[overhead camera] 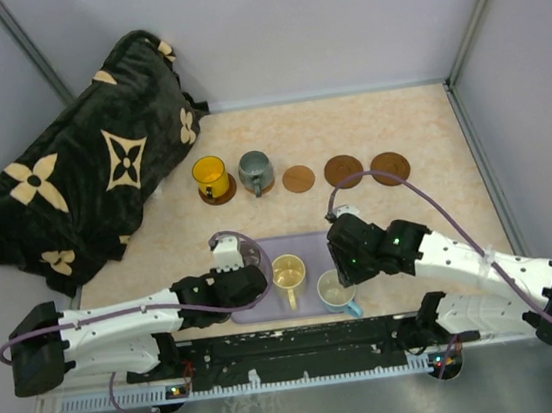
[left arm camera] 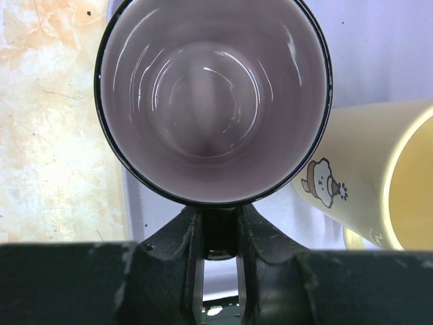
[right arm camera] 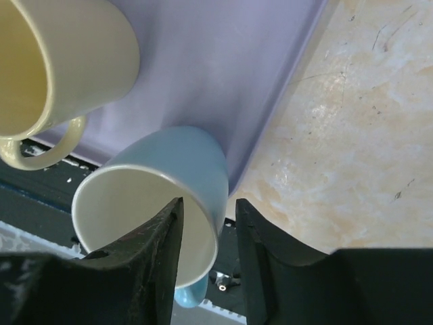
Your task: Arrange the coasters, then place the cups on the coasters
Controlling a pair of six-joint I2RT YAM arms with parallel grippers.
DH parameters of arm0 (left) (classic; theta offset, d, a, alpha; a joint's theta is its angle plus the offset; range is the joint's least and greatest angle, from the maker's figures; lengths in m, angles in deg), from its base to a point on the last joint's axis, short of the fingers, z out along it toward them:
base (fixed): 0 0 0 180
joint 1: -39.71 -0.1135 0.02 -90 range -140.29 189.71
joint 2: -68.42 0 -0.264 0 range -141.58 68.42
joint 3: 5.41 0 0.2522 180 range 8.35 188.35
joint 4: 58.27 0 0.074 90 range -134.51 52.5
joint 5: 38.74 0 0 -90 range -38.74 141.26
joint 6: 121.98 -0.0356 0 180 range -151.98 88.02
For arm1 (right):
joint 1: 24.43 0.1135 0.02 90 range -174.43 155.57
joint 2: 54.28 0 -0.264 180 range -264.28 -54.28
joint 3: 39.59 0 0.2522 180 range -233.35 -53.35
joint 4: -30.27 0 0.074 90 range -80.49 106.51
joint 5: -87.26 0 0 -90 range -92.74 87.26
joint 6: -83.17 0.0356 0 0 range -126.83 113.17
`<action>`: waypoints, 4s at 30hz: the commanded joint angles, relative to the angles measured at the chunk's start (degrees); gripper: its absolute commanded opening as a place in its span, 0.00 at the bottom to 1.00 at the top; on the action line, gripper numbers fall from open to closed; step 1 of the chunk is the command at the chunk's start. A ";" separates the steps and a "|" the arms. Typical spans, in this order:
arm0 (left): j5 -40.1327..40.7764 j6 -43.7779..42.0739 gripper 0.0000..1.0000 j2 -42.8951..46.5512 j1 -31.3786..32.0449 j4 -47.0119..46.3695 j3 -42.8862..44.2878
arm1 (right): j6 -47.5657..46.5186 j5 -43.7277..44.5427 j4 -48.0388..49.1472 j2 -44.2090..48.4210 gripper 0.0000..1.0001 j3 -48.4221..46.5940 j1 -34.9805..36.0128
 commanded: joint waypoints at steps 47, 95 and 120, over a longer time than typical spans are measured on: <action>1.11 2.85 0.23 0.99 0.39 1.98 -1.07 | -2.06 22.31 6.20 -5.22 0.48 -13.66 0.66; -1.25 4.64 0.22 0.06 0.41 1.31 -2.76 | 10.61 17.42 8.24 -10.02 0.49 1.29 11.27; -1.10 4.74 0.22 -0.44 0.39 1.22 -2.97 | 9.52 28.46 7.61 -15.67 0.00 -4.46 11.21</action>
